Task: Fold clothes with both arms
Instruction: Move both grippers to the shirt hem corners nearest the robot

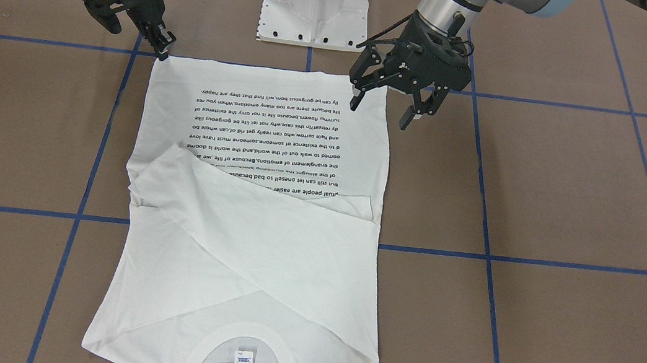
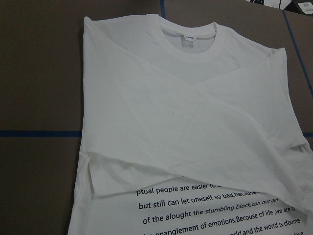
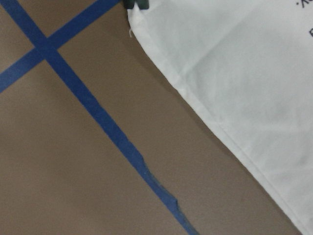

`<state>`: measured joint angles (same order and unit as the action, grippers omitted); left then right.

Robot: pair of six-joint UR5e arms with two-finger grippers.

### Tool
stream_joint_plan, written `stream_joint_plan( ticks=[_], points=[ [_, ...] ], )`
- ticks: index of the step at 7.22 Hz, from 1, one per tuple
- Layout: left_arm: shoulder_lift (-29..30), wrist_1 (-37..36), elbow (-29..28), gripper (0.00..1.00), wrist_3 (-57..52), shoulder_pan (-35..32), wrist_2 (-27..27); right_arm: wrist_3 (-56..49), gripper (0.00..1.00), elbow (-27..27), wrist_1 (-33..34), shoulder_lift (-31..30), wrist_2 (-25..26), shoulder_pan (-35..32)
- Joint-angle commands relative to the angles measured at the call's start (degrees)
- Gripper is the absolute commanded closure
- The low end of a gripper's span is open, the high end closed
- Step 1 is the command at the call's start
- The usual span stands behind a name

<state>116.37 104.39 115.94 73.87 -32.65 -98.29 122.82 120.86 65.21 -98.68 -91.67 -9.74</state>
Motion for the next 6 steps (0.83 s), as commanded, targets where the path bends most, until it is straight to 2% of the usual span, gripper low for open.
stream_joint_plan(
  ticks=[1, 3, 5, 6],
  points=[
    [-3.84, -1.11, 0.34, 0.01, 10.89, 5.7, 0.12, -0.03, 1.0, 1.39, 0.0, -0.37, -0.61, -0.11],
    [-6.58, -2.6, 0.77, 0.01, 24.24, 15.45, 1.77, -0.03, 1.0, 2.79, 0.0, -1.07, -1.22, -0.19],
    [-7.82, -6.55, 1.04, 0.06, 29.81, 20.58, 1.26, -0.03, 1.0, 3.68, 0.0, -1.95, -1.23, -0.19],
    [-7.74, -9.0, 0.87, 0.07, 30.19, 20.87, 1.26, -0.03, 1.0, 3.77, 0.0, -1.95, -1.23, -0.19]
  ],
)
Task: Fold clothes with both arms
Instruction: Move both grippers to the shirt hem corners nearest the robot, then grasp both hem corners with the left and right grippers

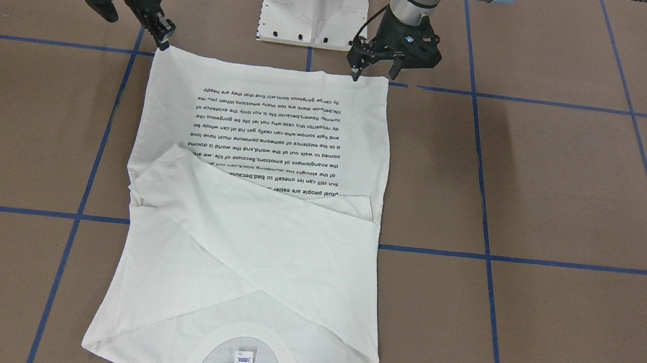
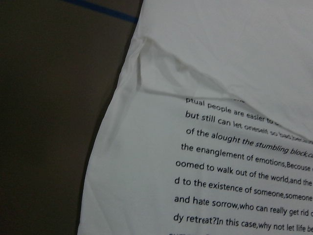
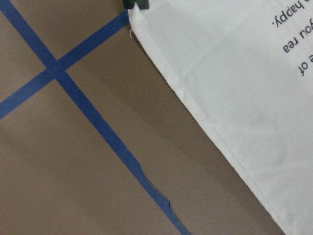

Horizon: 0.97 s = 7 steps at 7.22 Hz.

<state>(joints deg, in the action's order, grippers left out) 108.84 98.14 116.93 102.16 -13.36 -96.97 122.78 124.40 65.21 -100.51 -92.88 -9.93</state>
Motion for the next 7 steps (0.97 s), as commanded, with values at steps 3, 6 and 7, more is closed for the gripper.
stream_joint_plan(
  ticks=[3, 6, 7],
  points=[
    [0.14, -3.04, -3.18, 0.17, 2.17, 2.2, -0.15, 0.0, 1.0, 0.4, 0.0, -0.82, -0.19, 0.08],
    [-0.29, -3.13, -4.16, 0.38, 2.17, 2.2, -0.24, 0.0, 1.0, 0.49, 0.0, -0.82, -0.28, 0.17],
    [-0.29, -3.13, -4.25, 0.42, 2.17, 2.28, -1.28, 0.0, 1.0, 0.49, 0.0, -0.82, -0.28, 0.17]
  ],
)
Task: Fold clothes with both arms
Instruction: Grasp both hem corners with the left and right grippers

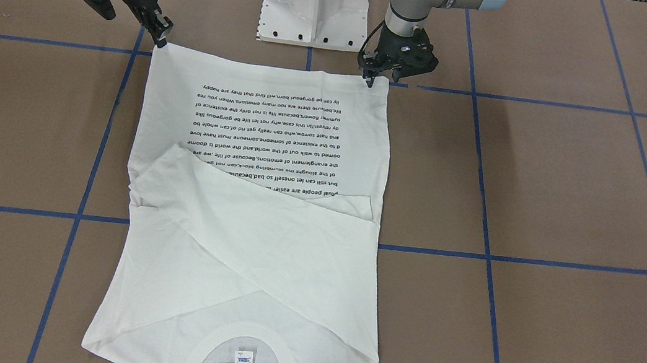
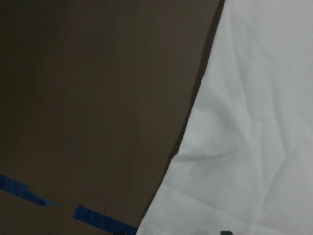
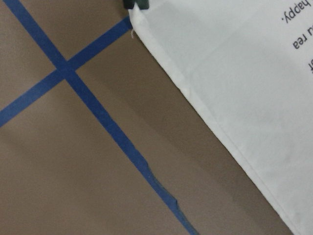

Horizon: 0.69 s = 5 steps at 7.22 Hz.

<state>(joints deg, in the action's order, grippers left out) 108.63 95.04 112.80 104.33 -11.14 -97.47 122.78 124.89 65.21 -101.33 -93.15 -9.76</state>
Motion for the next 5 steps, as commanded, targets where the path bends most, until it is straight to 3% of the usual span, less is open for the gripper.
stream_joint_plan(
  ticks=[1, 4, 5],
  points=[
    [-0.17, -0.38, -0.3, 0.43, 0.09, 0.06, -2.18, 0.09, 1.0, 0.01, 0.0, 0.0, -0.01, 0.01],
    [0.0, -0.56, -0.65, 0.52, 0.18, 0.15, -2.28, 0.0, 1.0, 0.01, 0.0, 0.0, -0.01, 0.01],
    [0.0, -0.56, -0.56, 0.62, 1.13, 0.15, -2.28, 0.0, 1.0, 0.01, 0.0, -0.09, -0.01, 0.01]
  ],
)
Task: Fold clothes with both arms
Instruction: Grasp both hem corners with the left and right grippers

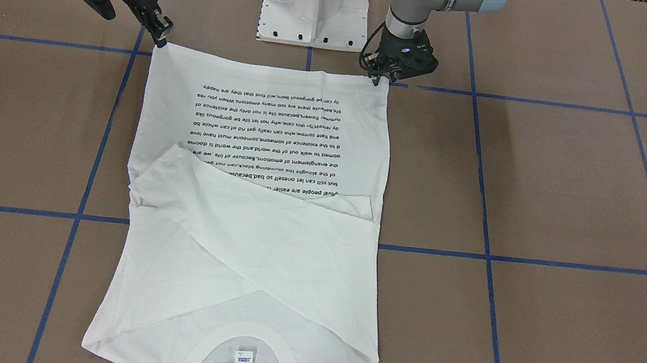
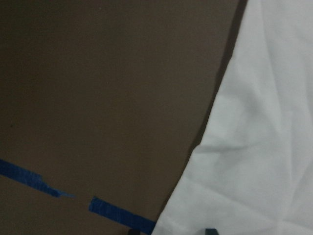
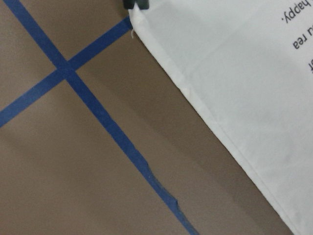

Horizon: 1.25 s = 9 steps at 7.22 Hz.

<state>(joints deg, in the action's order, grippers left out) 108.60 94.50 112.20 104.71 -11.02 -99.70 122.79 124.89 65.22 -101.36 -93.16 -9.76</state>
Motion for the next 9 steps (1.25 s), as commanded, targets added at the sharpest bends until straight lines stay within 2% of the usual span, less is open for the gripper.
stream_joint_plan(
  ticks=[1, 3, 6, 7, 9],
  points=[
    [0.04, 0.07, 0.04, 0.74, 3.29, 0.56, 0.12, 0.0, 1.0, 0.0, 0.0, -0.06, 0.0, 0.0],
    [-0.14, -0.01, 0.04, 1.0, 4.27, 0.82, 0.12, 0.0, 1.0, 0.0, 0.0, -0.06, 0.0, 0.0],
    [-0.05, -0.01, 2.4, 1.0, 4.28, 0.56, 0.03, 0.0, 1.0, 0.0, 0.0, -0.15, 0.0, 0.0],
    [-1.44, -1.84, 5.98, 1.0, 4.19, 0.56, 0.03, 0.0, 1.0, 0.26, -0.09, 0.02, 0.0, 0.09],
    [-1.72, -5.45, 9.08, 1.0, 4.19, 0.65, -0.06, 0.0, 1.0, 1.75, -0.09, 0.11, -0.96, 1.05]
  ],
)
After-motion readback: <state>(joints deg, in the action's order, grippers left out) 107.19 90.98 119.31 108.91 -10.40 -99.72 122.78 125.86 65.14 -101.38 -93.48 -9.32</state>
